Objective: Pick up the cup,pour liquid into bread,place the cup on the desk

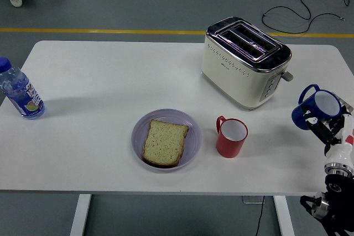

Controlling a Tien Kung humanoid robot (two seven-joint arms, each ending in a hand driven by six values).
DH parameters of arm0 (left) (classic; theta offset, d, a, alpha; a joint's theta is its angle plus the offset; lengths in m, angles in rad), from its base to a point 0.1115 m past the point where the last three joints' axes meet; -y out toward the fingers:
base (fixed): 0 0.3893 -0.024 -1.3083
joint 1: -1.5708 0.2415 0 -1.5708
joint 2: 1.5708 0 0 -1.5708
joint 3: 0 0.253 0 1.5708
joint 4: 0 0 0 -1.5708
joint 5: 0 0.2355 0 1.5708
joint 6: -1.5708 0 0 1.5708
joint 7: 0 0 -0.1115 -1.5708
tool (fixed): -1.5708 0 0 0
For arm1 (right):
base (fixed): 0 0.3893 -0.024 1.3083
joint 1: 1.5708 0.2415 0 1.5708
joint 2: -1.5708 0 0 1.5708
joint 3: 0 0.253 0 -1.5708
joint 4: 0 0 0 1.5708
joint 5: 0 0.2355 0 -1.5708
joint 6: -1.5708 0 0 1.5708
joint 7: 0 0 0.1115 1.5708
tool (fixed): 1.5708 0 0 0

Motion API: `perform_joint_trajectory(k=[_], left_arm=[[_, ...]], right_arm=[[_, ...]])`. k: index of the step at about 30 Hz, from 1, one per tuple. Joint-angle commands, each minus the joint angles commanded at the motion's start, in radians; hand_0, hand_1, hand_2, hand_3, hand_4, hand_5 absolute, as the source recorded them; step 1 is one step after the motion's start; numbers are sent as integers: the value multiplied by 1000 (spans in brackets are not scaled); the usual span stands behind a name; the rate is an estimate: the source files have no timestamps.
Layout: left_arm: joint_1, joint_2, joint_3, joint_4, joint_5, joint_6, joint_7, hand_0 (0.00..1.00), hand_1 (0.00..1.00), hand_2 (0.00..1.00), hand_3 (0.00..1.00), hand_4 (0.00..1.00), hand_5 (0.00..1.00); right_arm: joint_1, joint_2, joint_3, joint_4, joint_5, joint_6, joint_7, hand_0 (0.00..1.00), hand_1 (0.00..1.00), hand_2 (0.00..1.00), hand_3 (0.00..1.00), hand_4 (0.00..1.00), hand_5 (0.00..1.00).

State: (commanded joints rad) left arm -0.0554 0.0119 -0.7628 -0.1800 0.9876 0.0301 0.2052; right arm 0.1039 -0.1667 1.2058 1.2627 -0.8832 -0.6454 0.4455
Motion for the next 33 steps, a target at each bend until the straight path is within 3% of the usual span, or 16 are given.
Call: perform_joint_trajectory(k=[8,10,22,33], left_arm=[[-1,2,-1,0,4,1,0,659,705,728,619,359,945],[-2,2,-2,0,5,1,0,659,705,727,620,359,944],[1,2,-33,0,27,2,2,660,705,727,620,359,944],[12,-1,-46,0,35,3,1,659,705,727,621,359,944]], right_arm=[[-28,-33,31,108,-56,0,-52,391,397,524,535,721,2],[-44,-48,33,148,-87,0,-83,354,345,502,531,748,2],[-88,-100,25,337,-230,0,-263,319,302,477,527,754,2],[-64,-144,-30,482,-378,0,-443,313,286,469,528,763,2]])
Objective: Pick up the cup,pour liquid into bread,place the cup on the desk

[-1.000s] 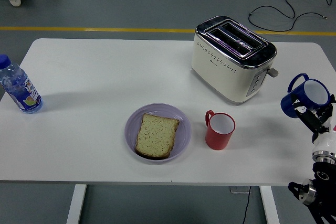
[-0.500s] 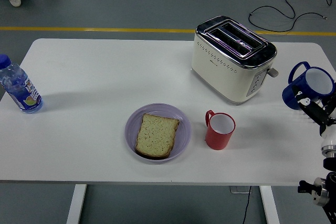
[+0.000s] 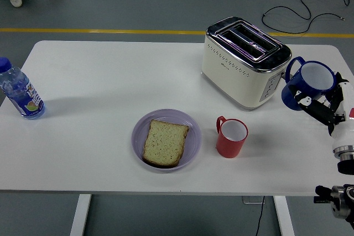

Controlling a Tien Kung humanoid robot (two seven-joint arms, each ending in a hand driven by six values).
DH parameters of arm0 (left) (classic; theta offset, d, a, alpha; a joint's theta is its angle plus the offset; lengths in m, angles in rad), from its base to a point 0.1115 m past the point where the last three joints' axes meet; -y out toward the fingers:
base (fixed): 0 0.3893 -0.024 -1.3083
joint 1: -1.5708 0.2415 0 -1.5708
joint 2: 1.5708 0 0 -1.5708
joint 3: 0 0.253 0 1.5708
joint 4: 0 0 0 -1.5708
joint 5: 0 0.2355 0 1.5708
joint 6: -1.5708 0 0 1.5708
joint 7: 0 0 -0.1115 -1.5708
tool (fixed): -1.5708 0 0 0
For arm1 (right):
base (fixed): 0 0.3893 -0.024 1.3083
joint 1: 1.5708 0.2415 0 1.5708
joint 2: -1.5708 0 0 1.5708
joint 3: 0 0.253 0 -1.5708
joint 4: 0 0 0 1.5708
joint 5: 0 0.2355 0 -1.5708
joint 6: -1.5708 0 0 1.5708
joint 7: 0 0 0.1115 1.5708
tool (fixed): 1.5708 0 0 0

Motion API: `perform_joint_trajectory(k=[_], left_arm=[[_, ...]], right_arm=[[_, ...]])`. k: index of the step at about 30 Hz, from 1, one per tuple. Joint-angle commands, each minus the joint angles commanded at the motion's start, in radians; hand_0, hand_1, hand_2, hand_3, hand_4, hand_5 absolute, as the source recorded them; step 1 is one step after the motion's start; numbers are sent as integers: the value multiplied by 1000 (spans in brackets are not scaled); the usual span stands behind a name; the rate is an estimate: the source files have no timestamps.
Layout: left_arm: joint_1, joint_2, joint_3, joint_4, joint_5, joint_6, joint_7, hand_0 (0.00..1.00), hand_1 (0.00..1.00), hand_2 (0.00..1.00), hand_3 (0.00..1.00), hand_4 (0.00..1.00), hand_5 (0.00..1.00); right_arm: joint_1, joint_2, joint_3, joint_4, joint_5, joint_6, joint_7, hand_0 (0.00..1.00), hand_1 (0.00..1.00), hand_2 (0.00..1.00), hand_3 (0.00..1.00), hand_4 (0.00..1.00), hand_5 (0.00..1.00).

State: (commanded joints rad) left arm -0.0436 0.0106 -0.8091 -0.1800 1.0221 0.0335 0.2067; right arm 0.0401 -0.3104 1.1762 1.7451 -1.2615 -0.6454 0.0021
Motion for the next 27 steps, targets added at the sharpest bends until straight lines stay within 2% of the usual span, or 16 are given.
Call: perform_joint_trajectory(k=[3,7,15,18,27], left_arm=[[2,1,3,0,-5,0,-1,659,705,726,620,359,943],[4,2,3,0,-9,0,-3,659,704,726,619,359,942],[0,3,9,0,-22,2,-5,659,704,726,619,359,942],[-2,3,6,0,-21,2,-5,659,704,726,619,359,942],[-4,1,10,0,-32,3,-4,659,704,726,619,359,941]], right_arm=[[29,-24,-42,34,-42,0,-48,303,272,467,528,769,2],[78,-51,-106,34,-111,0,-118,298,270,467,527,762,2],[179,-81,-198,34,-149,0,-202,298,274,470,527,746,2],[225,-85,-231,34,-159,9,-232,298,274,470,527,746,2],[379,-73,-353,34,-240,80,-345,288,271,472,526,711,2]])
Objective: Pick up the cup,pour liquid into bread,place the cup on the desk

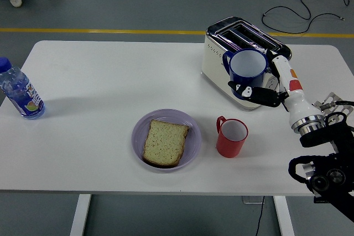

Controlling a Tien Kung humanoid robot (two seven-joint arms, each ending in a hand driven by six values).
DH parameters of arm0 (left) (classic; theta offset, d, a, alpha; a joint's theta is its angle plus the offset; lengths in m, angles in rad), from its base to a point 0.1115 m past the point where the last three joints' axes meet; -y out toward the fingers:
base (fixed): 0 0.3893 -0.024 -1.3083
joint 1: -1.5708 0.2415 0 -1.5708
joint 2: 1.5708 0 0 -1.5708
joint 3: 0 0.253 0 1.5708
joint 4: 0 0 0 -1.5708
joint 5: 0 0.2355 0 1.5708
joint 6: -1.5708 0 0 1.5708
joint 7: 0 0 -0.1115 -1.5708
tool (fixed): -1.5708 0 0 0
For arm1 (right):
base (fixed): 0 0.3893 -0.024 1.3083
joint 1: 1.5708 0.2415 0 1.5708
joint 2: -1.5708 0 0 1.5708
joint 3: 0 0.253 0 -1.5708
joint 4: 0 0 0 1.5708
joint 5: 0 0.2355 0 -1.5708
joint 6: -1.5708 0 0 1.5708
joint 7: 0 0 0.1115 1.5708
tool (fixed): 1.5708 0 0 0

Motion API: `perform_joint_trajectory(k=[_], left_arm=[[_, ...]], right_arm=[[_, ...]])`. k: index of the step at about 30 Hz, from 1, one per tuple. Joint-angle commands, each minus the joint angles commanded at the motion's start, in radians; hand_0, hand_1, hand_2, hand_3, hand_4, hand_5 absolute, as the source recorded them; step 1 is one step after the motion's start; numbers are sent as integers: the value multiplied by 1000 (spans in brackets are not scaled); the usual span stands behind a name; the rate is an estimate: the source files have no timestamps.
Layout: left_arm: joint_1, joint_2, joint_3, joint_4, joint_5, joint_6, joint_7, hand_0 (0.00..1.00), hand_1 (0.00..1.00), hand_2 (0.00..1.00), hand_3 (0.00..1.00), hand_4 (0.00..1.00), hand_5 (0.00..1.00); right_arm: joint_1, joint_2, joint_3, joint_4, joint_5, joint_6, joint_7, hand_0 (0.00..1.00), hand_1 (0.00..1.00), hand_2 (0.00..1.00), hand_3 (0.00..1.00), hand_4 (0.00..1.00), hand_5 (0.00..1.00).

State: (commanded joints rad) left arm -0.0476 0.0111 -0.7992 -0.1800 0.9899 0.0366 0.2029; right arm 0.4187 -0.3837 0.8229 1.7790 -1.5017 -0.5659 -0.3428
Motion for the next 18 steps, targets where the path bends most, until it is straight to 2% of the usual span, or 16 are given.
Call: perform_joint_trajectory(k=[8,13,18], left_arm=[[2,-3,18,0,-26,2,-2,659,704,726,619,359,941],[8,-1,27,0,-36,0,-2,659,703,726,619,358,941],[16,1,32,0,-37,-1,-1,659,703,726,619,358,941]], right_arm=[[171,33,-195,0,-174,85,-105,281,269,471,526,697,2],[264,60,-301,-4,-255,104,-117,282,270,470,528,678,2],[365,111,-412,-123,-322,104,-88,287,269,469,529,668,2]])
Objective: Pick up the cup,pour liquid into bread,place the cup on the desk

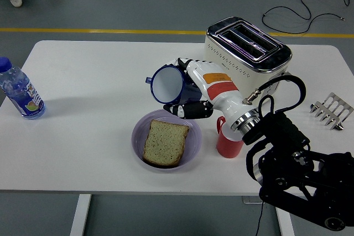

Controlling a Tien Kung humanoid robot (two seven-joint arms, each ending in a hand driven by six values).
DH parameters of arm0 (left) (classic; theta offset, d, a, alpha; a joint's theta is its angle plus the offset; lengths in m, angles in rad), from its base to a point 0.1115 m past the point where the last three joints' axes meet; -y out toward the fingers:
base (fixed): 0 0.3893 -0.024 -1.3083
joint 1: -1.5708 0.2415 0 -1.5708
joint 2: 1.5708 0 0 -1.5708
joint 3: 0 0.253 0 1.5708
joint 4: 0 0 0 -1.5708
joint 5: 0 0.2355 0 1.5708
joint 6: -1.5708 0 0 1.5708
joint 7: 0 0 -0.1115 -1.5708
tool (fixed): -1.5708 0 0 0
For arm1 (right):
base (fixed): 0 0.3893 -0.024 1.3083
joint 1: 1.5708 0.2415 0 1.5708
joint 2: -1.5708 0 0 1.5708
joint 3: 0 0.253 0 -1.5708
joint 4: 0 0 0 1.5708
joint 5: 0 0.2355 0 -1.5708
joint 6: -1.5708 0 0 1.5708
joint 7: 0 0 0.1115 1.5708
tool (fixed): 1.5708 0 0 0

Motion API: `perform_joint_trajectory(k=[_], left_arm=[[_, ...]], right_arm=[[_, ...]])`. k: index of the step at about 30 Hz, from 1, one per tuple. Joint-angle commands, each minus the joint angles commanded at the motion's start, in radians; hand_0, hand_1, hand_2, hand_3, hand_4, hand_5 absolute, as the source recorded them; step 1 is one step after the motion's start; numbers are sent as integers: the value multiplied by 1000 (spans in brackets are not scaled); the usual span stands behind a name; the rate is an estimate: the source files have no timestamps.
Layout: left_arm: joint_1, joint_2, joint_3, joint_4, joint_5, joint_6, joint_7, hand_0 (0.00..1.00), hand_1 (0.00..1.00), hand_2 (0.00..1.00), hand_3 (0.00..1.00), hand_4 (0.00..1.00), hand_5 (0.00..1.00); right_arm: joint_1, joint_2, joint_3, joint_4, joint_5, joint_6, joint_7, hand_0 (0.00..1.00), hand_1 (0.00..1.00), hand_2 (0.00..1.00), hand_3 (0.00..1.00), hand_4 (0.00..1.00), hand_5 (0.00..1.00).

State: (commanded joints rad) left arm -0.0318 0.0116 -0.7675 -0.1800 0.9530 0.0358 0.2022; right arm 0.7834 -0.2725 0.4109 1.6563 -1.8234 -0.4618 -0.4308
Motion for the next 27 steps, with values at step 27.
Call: perform_joint_trajectory(k=[27], left_arm=[[-2,7,5,0,-7,1,1,660,704,726,620,360,943]], right_arm=[[268,32,-350,-289,-273,47,-19,369,342,491,535,625,2]])
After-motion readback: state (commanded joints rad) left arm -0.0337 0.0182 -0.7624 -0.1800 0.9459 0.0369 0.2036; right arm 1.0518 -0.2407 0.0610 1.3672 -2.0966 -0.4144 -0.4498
